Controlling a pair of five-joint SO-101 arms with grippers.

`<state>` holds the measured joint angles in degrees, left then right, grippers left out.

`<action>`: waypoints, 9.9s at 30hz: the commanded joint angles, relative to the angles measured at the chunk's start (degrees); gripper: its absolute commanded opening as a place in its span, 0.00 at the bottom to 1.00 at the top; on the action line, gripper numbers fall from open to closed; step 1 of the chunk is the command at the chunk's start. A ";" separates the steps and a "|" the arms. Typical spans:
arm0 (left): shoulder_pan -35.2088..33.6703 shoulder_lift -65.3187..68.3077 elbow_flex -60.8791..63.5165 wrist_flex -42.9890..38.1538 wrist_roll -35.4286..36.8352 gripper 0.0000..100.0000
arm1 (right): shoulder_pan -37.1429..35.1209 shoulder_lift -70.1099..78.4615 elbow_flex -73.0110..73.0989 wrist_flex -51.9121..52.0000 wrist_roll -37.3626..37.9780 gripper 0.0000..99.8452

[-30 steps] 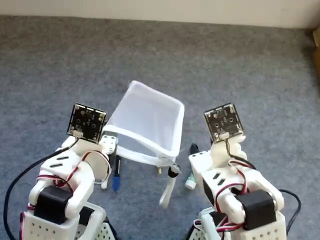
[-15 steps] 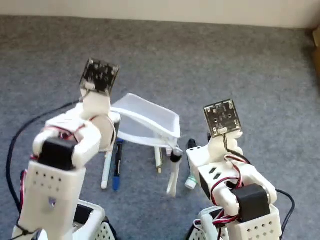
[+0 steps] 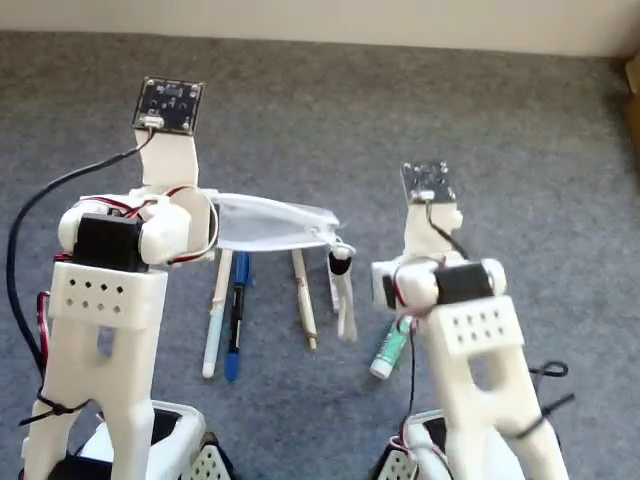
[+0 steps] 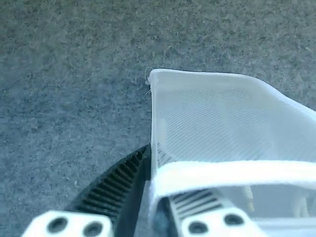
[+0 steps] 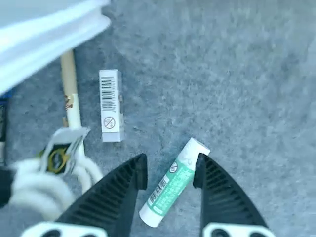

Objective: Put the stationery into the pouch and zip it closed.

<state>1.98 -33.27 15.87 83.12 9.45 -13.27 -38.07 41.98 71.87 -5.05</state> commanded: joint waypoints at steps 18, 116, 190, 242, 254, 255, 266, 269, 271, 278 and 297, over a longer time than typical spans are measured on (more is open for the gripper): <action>-14.20 0.22 -5.67 2.90 2.81 0.01 | -6.55 23.16 -11.56 -7.25 -7.03 0.15; -16.04 0.22 -5.05 5.71 2.46 0.05 | -13.23 15.25 -35.12 12.79 8.70 0.00; -12.35 20.44 -21.93 17.41 7.82 0.01 | -35.56 -6.81 7.16 -76.62 8.70 0.00; -15.08 20.70 -21.85 17.41 7.82 0.01 | -35.65 -0.31 10.68 -72.92 16.79 0.19; -15.08 20.70 -20.97 17.32 7.82 0.01 | -35.47 -12.09 10.15 -62.55 16.79 0.19; -15.08 20.70 -20.88 17.32 7.82 0.01 | -35.38 -13.58 9.36 -60.09 16.79 0.19; -15.25 20.53 -20.79 17.32 7.82 0.01 | -28.18 -24.22 3.03 -33.98 16.79 0.19; -17.71 20.18 -21.05 17.32 7.82 0.01 | -25.19 -24.31 3.21 -31.52 16.79 0.19; -19.91 20.18 -21.14 17.32 7.82 0.01 | -23.69 -24.22 3.21 -30.64 16.79 0.19; -25.19 20.18 -21.14 17.41 7.82 0.01 | -23.08 -22.02 3.03 -27.30 13.71 0.19; -31.60 20.18 -20.62 17.49 7.82 0.01 | -22.64 17.19 -12.44 -25.45 10.29 0.14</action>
<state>-27.38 -13.93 -5.32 100.18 17.01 -36.92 -23.03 35.12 46.11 5.85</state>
